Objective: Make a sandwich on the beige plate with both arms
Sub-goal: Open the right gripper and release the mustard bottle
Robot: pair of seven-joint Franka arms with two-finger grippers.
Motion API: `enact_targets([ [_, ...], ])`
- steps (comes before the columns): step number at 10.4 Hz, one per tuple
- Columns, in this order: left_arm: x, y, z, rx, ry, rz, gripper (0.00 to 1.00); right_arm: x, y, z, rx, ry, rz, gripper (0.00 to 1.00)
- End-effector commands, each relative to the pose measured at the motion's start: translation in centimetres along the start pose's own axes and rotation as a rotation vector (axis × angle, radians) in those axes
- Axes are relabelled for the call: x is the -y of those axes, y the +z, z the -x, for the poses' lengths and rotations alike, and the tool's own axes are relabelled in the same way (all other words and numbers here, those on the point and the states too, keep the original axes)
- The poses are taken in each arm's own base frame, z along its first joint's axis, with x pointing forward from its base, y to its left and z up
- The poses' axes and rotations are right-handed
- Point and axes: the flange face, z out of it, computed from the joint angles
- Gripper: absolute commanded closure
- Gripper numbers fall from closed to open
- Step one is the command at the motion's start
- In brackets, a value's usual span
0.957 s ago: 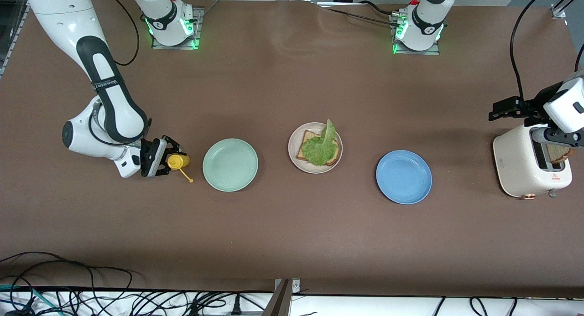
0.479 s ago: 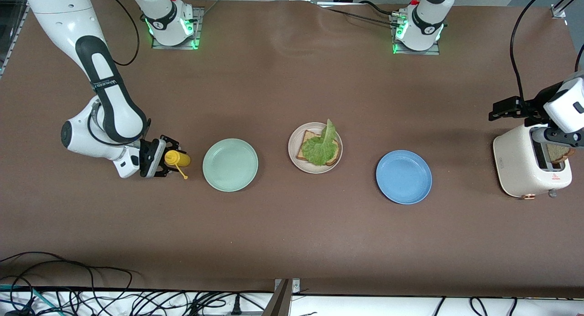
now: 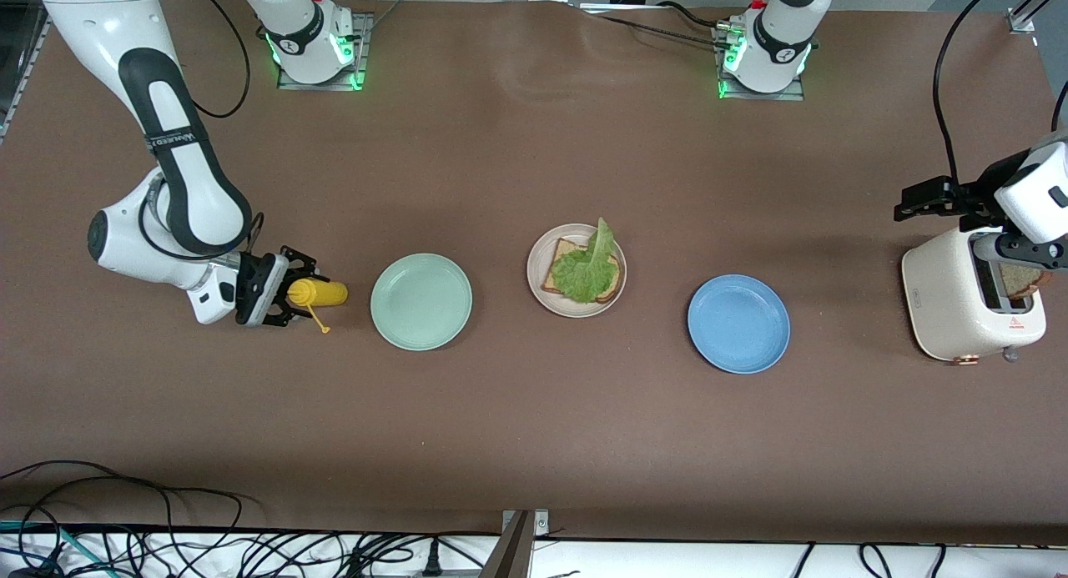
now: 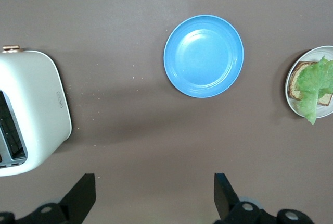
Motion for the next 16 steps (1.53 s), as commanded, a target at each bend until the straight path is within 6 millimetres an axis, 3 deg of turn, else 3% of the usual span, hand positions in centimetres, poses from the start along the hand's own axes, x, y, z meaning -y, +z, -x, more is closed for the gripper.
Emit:
enact_targets([
  [1, 0.0, -0.2, 0.3, 0.001, -0.002, 0.021, 0.0, 0.8, -1.5, 0.8, -0.019, 0.028, -0.028, 0.14],
  [3, 0.0, -0.2, 0.3, 0.001, -0.001, 0.02, 0.0, 1.5, -1.4, 0.6, -0.018, 0.03, -0.06, 0.08],
  [8, 0.0, -0.2, 0.3, 0.001, -0.001, 0.02, 0.0, 3.9, -1.2, 0.0, -0.009, 0.087, -0.108, 0.08],
  [14, 0.0, -0.2, 0.3, 0.001, -0.001, 0.02, 0.0, 4.3, -4.6, -0.7, 0.076, 0.101, -0.101, 0.04],
  [16, 0.0, -0.2, 0.3, 0.001, -0.001, 0.02, 0.0, 4.2, -7.1, -2.2, 0.17, 0.088, -0.059, 0.03],
])
